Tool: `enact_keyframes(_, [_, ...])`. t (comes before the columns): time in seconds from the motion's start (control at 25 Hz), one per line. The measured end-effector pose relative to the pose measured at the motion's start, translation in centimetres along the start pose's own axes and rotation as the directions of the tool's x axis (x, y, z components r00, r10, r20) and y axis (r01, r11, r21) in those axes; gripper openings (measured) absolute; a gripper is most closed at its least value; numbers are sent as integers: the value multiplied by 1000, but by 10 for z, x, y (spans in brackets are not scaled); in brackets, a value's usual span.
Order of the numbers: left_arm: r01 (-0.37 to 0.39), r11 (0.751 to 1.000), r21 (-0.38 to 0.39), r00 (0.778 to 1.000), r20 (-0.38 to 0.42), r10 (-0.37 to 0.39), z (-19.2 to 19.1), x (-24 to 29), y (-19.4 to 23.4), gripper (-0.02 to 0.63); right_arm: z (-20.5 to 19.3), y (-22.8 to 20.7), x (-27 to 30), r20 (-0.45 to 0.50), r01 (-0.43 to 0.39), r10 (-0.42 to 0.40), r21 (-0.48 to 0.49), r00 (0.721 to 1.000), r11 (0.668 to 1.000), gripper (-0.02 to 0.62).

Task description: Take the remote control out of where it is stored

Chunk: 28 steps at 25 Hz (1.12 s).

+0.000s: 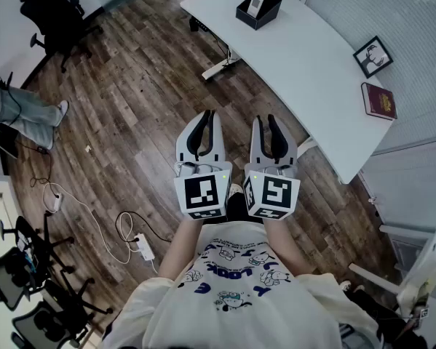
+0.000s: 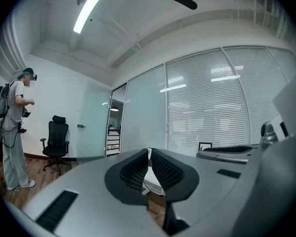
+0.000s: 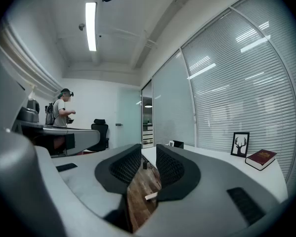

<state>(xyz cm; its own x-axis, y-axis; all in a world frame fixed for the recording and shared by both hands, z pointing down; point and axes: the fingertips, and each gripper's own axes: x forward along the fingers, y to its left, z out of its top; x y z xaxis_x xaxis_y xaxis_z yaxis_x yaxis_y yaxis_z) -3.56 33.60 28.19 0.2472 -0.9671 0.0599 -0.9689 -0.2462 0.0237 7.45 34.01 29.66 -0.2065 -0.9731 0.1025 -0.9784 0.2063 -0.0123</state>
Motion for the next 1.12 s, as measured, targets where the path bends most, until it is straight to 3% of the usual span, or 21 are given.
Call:
enact_keyframes(0.4, [-12, 1000, 7, 1000, 5, 12, 0, 23, -3, 34, 0, -12, 20, 3, -16, 16, -2, 1000, 1000, 109])
enact_keyframes(1.12, [-81, 997, 3, 997, -11, 81, -11, 62, -22, 34, -9, -45, 64, -4, -135, 135, 44, 991, 990, 109])
